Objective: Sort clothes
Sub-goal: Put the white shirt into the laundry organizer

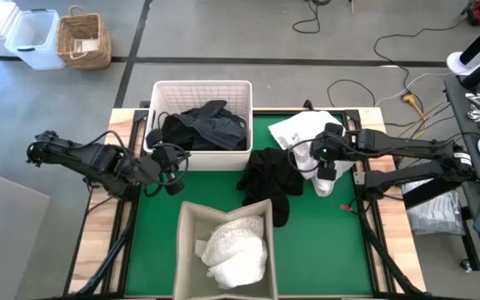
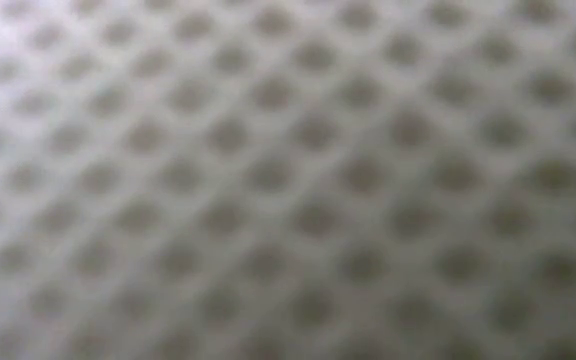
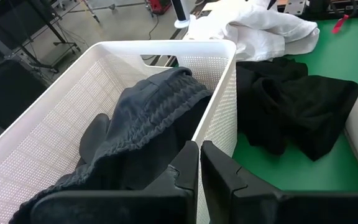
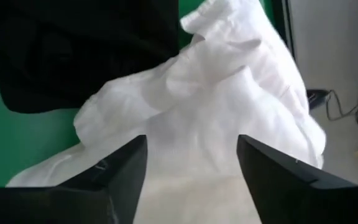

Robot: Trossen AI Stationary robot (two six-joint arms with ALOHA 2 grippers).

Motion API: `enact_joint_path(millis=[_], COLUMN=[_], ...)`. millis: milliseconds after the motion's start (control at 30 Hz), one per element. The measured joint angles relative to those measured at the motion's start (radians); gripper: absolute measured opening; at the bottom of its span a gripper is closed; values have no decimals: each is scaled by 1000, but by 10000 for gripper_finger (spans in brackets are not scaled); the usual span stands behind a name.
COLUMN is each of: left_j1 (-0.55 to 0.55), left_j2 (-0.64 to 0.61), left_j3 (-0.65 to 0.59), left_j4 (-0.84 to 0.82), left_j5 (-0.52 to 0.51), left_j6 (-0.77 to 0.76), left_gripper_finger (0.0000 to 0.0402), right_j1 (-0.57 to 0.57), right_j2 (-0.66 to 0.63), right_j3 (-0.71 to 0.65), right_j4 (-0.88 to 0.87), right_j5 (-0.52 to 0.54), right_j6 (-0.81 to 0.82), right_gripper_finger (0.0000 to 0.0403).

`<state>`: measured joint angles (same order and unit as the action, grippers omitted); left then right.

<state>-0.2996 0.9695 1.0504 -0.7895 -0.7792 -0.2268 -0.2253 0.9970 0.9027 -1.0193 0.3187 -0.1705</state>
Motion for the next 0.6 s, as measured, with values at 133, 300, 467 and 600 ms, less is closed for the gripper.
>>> enact_joint_path(millis=[133,300,467,600], left_j1=[0,0,0,0], left_j2=[0,0,0,0], left_j3=[0,0,0,0], left_j4=[0,0,0,0], left_j5=[-25,-26,-52,-60], left_j6=[0,8,8,8], left_gripper_finger=[0,0,0,0], right_j1=[0,0,0,-2], right_j2=[0,0,0,1], right_j3=[-40,-89,-128,-146], right_j4=[-8,-44,-38,-33], right_j5=[-13,-11,-6,-4], right_j6=[84,194,267,284], right_gripper_finger=[265,278,280,268])
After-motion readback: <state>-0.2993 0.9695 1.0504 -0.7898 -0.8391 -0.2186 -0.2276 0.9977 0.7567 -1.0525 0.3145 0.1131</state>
